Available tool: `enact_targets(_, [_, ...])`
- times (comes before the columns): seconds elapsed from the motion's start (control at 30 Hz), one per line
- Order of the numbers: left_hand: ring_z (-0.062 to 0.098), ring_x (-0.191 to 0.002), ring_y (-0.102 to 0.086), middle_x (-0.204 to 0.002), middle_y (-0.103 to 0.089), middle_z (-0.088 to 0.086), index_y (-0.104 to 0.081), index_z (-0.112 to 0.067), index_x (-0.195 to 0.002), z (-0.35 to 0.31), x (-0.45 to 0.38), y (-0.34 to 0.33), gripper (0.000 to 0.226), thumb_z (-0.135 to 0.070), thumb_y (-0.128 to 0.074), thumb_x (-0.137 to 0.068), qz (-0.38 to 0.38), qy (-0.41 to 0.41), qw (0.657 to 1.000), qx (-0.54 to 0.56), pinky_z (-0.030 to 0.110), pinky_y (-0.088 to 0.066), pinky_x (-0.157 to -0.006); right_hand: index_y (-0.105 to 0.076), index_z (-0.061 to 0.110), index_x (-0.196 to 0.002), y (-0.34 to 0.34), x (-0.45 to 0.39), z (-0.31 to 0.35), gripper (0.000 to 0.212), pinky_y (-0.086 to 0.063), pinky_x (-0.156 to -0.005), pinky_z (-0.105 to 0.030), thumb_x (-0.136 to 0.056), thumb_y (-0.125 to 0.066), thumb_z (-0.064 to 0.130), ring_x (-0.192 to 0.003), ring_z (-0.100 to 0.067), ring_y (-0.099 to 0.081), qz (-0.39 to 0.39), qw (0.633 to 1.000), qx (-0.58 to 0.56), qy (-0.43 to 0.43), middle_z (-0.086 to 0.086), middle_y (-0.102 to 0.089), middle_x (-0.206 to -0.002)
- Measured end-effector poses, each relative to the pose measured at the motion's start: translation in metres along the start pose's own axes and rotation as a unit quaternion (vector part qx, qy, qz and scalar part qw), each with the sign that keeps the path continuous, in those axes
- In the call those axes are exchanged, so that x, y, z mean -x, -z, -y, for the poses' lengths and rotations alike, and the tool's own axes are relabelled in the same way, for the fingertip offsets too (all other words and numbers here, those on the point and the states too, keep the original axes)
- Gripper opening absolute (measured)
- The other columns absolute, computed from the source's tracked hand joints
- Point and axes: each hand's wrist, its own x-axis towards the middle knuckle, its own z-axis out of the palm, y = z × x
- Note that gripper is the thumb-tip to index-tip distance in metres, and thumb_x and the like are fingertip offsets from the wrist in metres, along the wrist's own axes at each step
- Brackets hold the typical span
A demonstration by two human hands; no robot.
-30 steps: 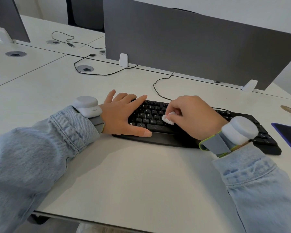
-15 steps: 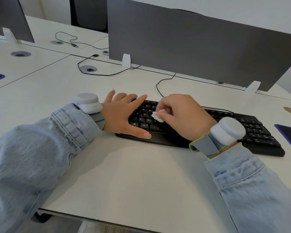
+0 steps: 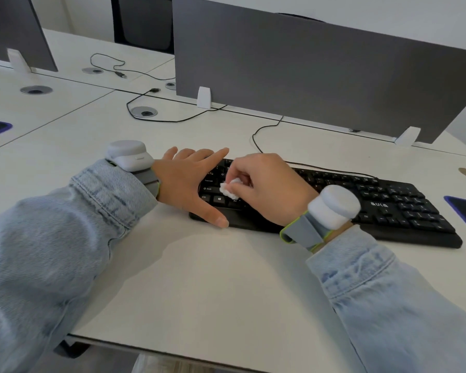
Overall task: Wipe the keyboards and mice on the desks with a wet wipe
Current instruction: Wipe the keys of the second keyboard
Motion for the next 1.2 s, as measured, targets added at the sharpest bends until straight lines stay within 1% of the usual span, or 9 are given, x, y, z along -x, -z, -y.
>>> enact_targets(0.17, [0.020,-0.151,-0.009,-0.164,-0.009,-0.013,0.019,-0.040,-0.155,0.002,0.000,0.000,0.153,-0.105,-0.043,-0.031,0.004,-0.003,1.000,0.004,0.055,-0.003,-0.123,-0.066,0.022,-0.079,0.018,0.007,-0.018,0.013,-0.025,-0.052,-0.014,-0.088,-0.058,0.017,-0.059,0.000,-0.043,0.046,0.997,0.052,-0.040,0.014,-0.045,-0.059])
enact_targets(0.33, [0.020,-0.151,-0.011,-0.164,-0.010,-0.013,0.018,-0.039,-0.156,0.000,0.001,0.000,0.153,-0.104,-0.043,-0.032,0.004,-0.003,1.000,0.004,0.056,-0.005,-0.123,-0.066,0.024,-0.081,0.016,0.006,-0.013,0.012,-0.028,-0.054,-0.017,-0.089,-0.058,0.021,-0.063,0.000,-0.044,0.021,0.998,0.041,-0.044,0.014,-0.048,-0.064])
enact_targets(0.63, [0.021,-0.149,-0.015,-0.162,-0.013,-0.012,0.015,-0.037,-0.157,-0.001,0.002,0.000,0.154,-0.104,-0.041,-0.030,-0.002,-0.001,1.000,0.003,0.053,-0.006,-0.123,-0.066,0.022,-0.080,0.015,0.004,-0.009,0.013,-0.031,-0.055,-0.020,-0.088,-0.056,0.020,-0.065,-0.002,-0.045,0.036,0.996,0.061,-0.044,0.014,-0.048,-0.065])
enact_targets(0.73, [0.022,-0.147,-0.020,-0.157,-0.021,-0.014,0.002,-0.046,-0.152,-0.001,0.002,0.000,0.143,-0.104,-0.046,-0.031,-0.005,-0.010,1.000,0.014,0.053,-0.010,-0.122,-0.067,0.021,-0.082,0.007,-0.006,0.007,0.009,-0.033,-0.061,-0.023,-0.088,-0.060,0.025,-0.067,-0.004,-0.044,-0.022,1.000,0.015,-0.015,0.014,-0.049,-0.067])
enact_targets(0.83, [0.021,-0.145,-0.022,-0.152,-0.025,-0.017,-0.015,-0.050,-0.145,-0.001,0.003,0.005,0.132,-0.099,-0.050,-0.028,0.006,-0.012,0.999,0.032,0.047,-0.012,-0.122,-0.067,0.018,-0.088,-0.009,-0.019,0.025,0.009,-0.041,-0.070,-0.026,-0.089,-0.061,0.025,-0.078,-0.011,-0.050,-0.011,1.000,-0.002,0.014,0.006,-0.058,-0.083])
enact_targets(0.9, [0.020,-0.150,-0.014,-0.161,-0.015,-0.017,0.002,-0.045,-0.156,0.002,0.006,0.010,0.150,-0.099,-0.052,-0.026,0.033,-0.011,0.999,0.035,0.044,-0.008,-0.123,-0.067,0.016,-0.090,-0.014,-0.021,0.030,0.010,-0.041,-0.069,-0.027,-0.091,-0.058,0.023,-0.079,-0.013,-0.051,0.012,1.000,0.013,0.014,0.005,-0.056,-0.083])
enact_targets(0.97, [0.019,-0.152,-0.008,-0.165,-0.005,-0.018,0.019,-0.044,-0.154,0.005,0.008,0.013,0.157,-0.099,-0.052,-0.025,0.047,-0.002,0.998,0.031,0.044,-0.006,-0.124,-0.066,0.017,-0.087,-0.008,-0.019,0.025,0.010,-0.035,-0.060,-0.023,-0.091,-0.058,0.022,-0.076,-0.013,-0.050,0.033,0.999,0.030,0.001,0.009,-0.051,-0.073])
enact_targets(1.1, [0.018,-0.153,-0.007,-0.166,-0.002,-0.017,0.022,-0.046,-0.153,0.008,0.010,0.017,0.155,-0.098,-0.054,-0.028,0.056,0.006,0.998,0.028,0.043,-0.008,-0.124,-0.067,0.020,-0.079,0.014,-0.010,0.006,0.012,-0.032,-0.052,-0.016,-0.088,-0.059,0.016,-0.075,-0.015,-0.052,0.071,0.993,0.086,-0.044,0.010,-0.050,-0.067])
enact_targets(1.2, [0.016,-0.154,-0.004,-0.166,0.002,-0.019,0.021,-0.045,-0.153,0.012,0.010,0.017,0.156,-0.098,-0.055,-0.028,0.064,0.005,0.998,0.027,0.045,-0.006,-0.125,-0.067,0.020,-0.083,0.012,-0.008,0.010,0.011,-0.031,-0.055,-0.022,-0.089,-0.058,0.020,-0.073,-0.010,-0.048,0.015,0.998,0.055,-0.041,0.012,-0.048,-0.067])
